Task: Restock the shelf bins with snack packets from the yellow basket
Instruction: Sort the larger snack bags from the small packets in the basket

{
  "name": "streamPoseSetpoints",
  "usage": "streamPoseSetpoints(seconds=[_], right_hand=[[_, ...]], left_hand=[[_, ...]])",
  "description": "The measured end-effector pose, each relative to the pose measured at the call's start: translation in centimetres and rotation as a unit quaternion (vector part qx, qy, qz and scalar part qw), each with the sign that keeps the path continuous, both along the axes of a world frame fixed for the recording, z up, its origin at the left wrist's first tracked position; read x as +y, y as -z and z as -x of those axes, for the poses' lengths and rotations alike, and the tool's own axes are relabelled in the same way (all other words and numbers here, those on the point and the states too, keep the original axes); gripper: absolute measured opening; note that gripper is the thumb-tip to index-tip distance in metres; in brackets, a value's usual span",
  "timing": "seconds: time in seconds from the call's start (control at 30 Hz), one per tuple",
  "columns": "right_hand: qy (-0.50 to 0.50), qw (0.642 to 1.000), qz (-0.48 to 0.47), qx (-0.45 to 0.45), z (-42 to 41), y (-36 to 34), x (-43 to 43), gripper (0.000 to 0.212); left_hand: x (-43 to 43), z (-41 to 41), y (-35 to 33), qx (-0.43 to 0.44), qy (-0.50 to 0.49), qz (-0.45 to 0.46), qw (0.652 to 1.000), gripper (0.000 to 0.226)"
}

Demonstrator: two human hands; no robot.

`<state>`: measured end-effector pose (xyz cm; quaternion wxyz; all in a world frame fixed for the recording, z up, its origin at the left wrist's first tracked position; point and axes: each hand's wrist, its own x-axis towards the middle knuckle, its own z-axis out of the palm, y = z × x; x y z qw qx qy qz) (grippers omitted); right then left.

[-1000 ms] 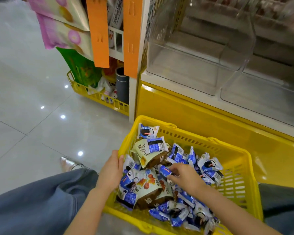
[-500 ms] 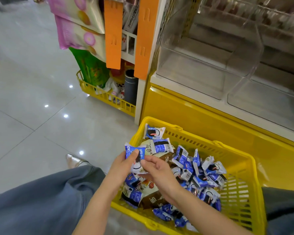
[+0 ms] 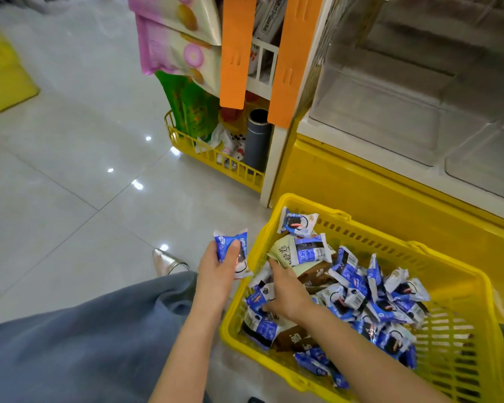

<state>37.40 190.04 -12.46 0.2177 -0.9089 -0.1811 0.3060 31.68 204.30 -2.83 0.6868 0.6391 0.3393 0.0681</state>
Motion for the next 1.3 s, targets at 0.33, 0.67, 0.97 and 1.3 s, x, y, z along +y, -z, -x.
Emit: streamPoseSetpoints(seconds=[0.33, 0.67, 0.97, 1.3], right_hand=[[-0.013, 0.994, -0.076, -0.071, 2.0, -3.3, -3.3, 0.053], [0.258, 0.955, -0.038, -0.145, -1.9, -8.0, -17.6, 0.079], [0.361, 0.926, -0.009, -0.108, -3.4, -6.6, -23.9, 0.055], [0.039, 0.985, -0.082, -0.150, 1.5, -8.6, -15.5, 0.024]], left_hand=[[-0.7, 0.3, 0.9, 0.025, 0.050, -0.042, 0.998, 0.012], [-10.5, -1.0, 2.9, 0.049, 0.261, -0.114, 0.957, 0.039], [-19.0, -4.7, 5.7, 0.149, 0.419, -0.156, 0.882, 0.046], [-8.8, -1.6, 2.6, -0.053, 0.252, -0.393, 0.883, 0.027]])
